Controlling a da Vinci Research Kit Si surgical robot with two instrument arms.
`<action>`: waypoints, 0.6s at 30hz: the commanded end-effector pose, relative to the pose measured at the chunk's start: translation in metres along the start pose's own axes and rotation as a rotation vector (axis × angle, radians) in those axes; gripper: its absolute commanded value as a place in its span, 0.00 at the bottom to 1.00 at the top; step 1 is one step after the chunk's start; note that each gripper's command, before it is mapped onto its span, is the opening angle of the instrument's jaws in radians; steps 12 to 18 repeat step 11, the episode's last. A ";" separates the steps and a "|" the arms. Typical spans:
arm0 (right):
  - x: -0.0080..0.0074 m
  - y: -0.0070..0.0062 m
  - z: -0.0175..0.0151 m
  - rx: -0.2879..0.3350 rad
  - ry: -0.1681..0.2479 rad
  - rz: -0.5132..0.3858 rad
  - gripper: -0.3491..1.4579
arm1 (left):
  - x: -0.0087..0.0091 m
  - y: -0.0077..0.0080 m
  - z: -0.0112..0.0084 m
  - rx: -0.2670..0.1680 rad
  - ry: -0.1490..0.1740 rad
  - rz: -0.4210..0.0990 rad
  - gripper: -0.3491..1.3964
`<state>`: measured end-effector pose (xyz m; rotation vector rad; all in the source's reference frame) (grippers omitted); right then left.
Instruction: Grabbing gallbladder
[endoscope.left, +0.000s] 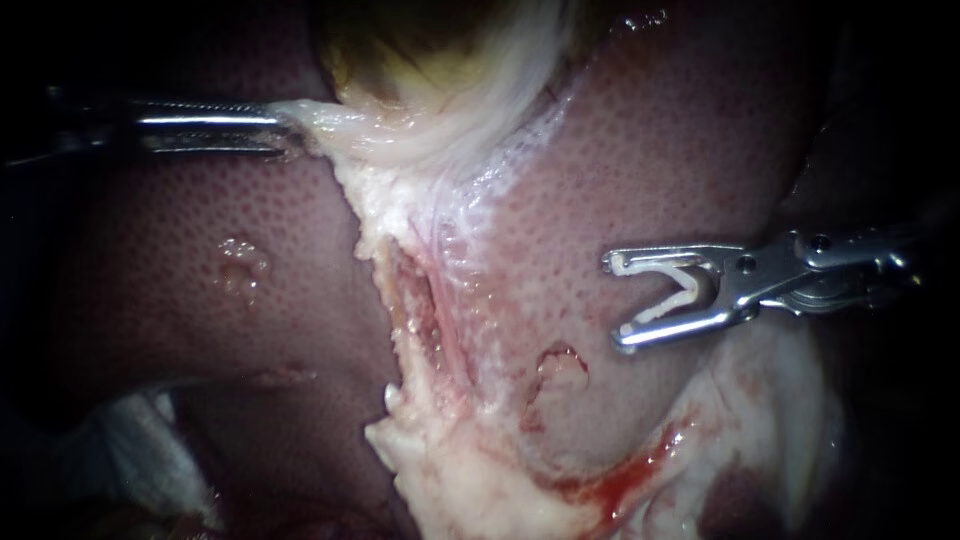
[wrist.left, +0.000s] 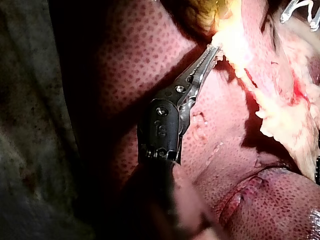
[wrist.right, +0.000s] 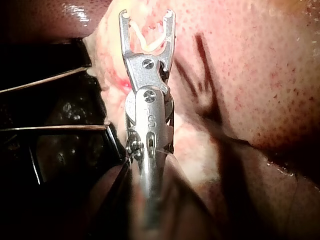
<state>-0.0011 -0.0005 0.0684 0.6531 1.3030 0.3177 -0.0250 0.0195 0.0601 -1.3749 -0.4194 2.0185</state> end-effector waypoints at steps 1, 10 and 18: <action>0.0000 0.0000 0.0000 0.000 0.000 0.000 0.47 | -0.0001 0.0001 0.0001 0.001 0.000 0.001 0.00; 0.0000 0.0000 0.0000 0.000 0.000 0.000 0.47 | -0.0004 0.0002 0.0004 0.005 0.000 0.002 0.00; 0.0000 0.0000 0.0000 0.000 0.000 0.000 0.47 | -0.0005 0.0002 0.0004 0.005 0.000 0.003 0.00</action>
